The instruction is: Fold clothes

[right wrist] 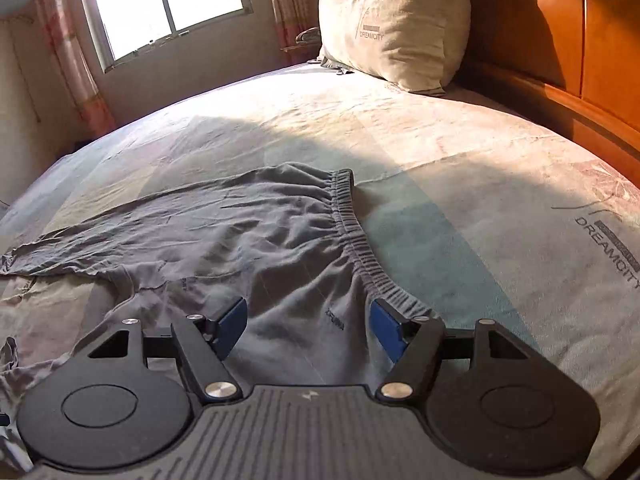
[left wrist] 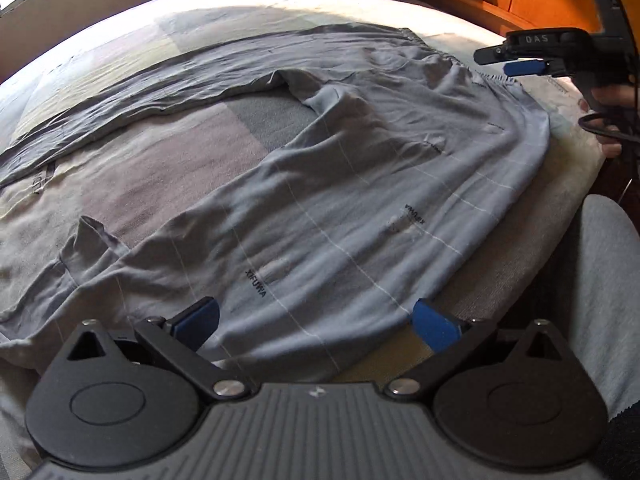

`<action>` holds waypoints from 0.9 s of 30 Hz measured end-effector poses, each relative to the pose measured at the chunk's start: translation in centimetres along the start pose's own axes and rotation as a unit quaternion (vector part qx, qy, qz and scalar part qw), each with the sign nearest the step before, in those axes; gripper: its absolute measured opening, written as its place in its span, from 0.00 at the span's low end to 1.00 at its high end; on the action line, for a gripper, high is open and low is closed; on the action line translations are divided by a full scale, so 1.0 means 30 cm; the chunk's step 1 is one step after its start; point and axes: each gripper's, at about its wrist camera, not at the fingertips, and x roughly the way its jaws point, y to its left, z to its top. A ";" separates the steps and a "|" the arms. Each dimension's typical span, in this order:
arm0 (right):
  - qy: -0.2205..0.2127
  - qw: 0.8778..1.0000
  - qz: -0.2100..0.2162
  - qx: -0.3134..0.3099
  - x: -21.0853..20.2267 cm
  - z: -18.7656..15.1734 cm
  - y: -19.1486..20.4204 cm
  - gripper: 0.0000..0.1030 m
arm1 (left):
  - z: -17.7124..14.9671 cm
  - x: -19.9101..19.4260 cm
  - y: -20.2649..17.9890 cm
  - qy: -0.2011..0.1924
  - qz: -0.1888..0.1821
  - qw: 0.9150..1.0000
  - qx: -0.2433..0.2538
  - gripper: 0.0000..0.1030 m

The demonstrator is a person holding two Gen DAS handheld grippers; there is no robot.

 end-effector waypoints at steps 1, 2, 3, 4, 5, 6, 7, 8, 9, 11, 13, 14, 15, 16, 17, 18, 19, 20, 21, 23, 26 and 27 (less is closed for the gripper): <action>0.000 1.000 0.004 -0.009 0.037 0.028 0.017 0.73 | 0.013 0.008 0.012 -0.005 0.000 1.000 -0.007 0.99; 0.005 1.000 0.007 -0.017 0.082 0.052 0.036 0.73 | 0.026 0.020 0.024 -0.007 0.001 1.000 -0.014 0.99; 0.013 1.000 0.010 -0.021 0.132 0.066 0.064 0.73 | 0.035 0.040 0.036 0.000 0.003 1.000 -0.024 0.99; 0.029 0.999 0.013 -0.025 0.200 0.078 0.087 0.73 | 0.037 0.061 0.047 0.011 0.005 0.999 -0.033 0.99; 0.043 0.999 0.012 -0.030 0.266 0.089 0.109 0.73 | 0.032 0.077 0.056 0.023 0.006 0.999 -0.039 0.99; 0.054 0.998 -0.003 -0.038 0.320 0.090 0.120 0.73 | 0.020 0.082 0.058 0.028 0.012 0.999 -0.037 0.99; 0.059 0.997 -0.015 -0.048 0.367 0.091 0.131 0.75 | 0.005 0.086 0.059 0.032 0.018 0.999 -0.032 0.99; 0.041 0.997 -0.017 -0.067 0.386 0.094 0.141 0.76 | -0.008 0.082 0.059 0.035 0.021 0.999 -0.028 0.99; 0.041 0.996 -0.026 -0.080 0.408 0.105 0.148 0.76 | -0.018 0.075 0.061 0.038 0.021 0.999 -0.029 0.99; 0.046 0.995 -0.043 -0.078 0.446 0.136 0.136 0.76 | -0.030 0.062 0.070 0.045 0.020 0.998 -0.034 0.99; 0.053 0.995 -0.045 -0.066 0.464 0.161 0.118 0.76 | -0.028 0.054 0.077 0.051 0.017 0.998 -0.035 0.99; 0.057 0.996 -0.041 -0.058 0.463 0.172 0.111 0.76 | -0.024 0.047 0.075 0.048 0.015 0.998 -0.036 0.99; 0.063 0.996 -0.042 -0.056 0.444 0.177 0.116 0.76 | -0.019 0.039 0.073 0.044 0.014 0.998 -0.037 0.99; 0.063 0.996 -0.042 -0.054 0.414 0.175 0.121 0.76 | -0.014 0.030 0.071 0.040 0.013 0.998 -0.038 0.99; 0.060 0.996 -0.034 -0.051 0.358 0.163 0.130 0.76 | -0.009 0.022 0.068 0.036 0.011 0.999 -0.039 0.99; 0.056 0.997 -0.016 -0.049 0.297 0.141 0.140 0.80 | -0.006 0.016 0.063 0.028 0.006 0.999 -0.040 0.99; 0.052 0.998 0.000 -0.047 0.235 0.117 0.150 0.83 | -0.003 0.010 0.056 0.020 0.000 0.999 -0.041 0.99; 0.049 0.998 0.012 -0.049 0.171 0.079 0.163 0.90 | -0.003 0.016 0.045 0.018 -0.009 0.999 -0.044 0.99; 0.052 0.997 0.021 -0.053 0.120 0.030 0.180 0.97 | -0.003 0.025 0.033 0.018 -0.019 0.999 -0.047 0.99; 0.060 0.996 0.036 -0.062 0.024 -0.068 0.214 1.00 | -0.017 0.053 0.006 0.024 -0.034 0.998 -0.049 0.99; 0.095 0.992 0.045 -0.067 -0.012 -0.203 0.242 1.00 | -0.021 0.058 -0.040 0.024 -0.012 0.999 -0.024 0.99; 0.103 0.992 0.043 -0.063 -0.013 -0.238 0.244 1.00 | -0.018 0.046 -0.041 0.026 -0.018 0.999 -0.025 0.99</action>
